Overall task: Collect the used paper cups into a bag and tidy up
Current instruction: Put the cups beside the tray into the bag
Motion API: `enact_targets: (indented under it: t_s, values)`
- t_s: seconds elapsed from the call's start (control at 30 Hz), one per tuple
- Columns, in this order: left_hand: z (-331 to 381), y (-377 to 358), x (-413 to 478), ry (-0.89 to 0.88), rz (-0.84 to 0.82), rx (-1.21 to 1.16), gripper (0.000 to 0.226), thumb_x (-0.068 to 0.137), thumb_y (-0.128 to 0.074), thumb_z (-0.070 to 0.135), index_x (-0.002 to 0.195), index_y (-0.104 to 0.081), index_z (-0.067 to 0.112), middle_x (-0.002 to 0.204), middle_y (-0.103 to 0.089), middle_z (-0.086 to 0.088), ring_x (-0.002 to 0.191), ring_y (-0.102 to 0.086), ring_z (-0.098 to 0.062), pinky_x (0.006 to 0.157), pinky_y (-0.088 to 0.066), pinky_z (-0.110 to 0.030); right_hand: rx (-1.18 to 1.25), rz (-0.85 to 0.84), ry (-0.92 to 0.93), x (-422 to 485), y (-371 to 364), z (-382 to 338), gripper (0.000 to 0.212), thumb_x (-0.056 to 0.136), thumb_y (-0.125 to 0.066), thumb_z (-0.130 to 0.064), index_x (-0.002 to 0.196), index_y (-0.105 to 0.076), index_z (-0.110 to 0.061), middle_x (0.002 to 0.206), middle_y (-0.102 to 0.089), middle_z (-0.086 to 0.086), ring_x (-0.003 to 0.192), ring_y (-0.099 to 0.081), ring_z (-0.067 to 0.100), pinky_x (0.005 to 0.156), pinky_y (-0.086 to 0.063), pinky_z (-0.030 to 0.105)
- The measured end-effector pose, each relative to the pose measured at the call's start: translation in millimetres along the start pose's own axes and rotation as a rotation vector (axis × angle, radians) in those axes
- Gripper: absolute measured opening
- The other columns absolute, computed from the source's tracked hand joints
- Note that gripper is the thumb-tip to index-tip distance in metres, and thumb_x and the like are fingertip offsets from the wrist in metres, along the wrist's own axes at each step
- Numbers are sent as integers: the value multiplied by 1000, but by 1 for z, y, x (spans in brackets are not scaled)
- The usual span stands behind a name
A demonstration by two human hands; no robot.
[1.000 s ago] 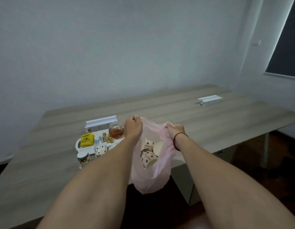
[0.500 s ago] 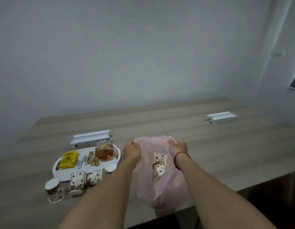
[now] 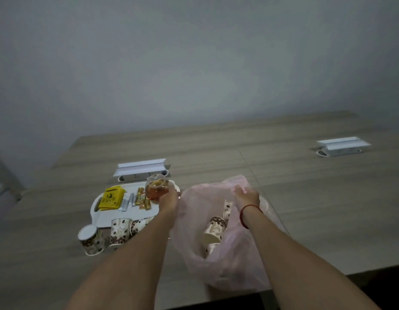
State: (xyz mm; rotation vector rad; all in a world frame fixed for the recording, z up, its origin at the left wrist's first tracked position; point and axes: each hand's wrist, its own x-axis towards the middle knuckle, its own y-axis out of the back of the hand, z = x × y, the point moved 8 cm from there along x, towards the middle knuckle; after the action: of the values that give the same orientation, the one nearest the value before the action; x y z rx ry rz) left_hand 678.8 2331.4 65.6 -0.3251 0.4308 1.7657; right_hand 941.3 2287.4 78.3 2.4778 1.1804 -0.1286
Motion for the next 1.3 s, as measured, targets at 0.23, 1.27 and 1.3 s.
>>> enact_targets:
  t_s: [0.23,1.27,1.3]
  values:
    - [-13,34,51,-135,58,376,21,89,-57,1,104,-71,1,106,-70,-18,100,-65,-35,83,-51,-34,-109,10,-39,19,-25,8,31,95,-45,-23,88,-63,1,86,-59,17,86,-54,30,67,-33,27]
    - [39,38,16,-587,24,720,47,81,-68,35,117,-61,7,115,-66,-12,110,-59,-30,88,-46,-32,-55,123,-77,-58,-9,10,25,93,-47,-24,84,-63,-7,87,-59,12,84,-58,28,70,-37,29]
    - [46,41,4,-603,65,633,47,81,-67,37,116,-61,7,110,-66,-9,105,-59,-27,82,-43,-30,-61,132,-63,-63,-2,6,27,94,-46,-24,91,-66,-5,89,-60,13,88,-59,29,71,-39,30]
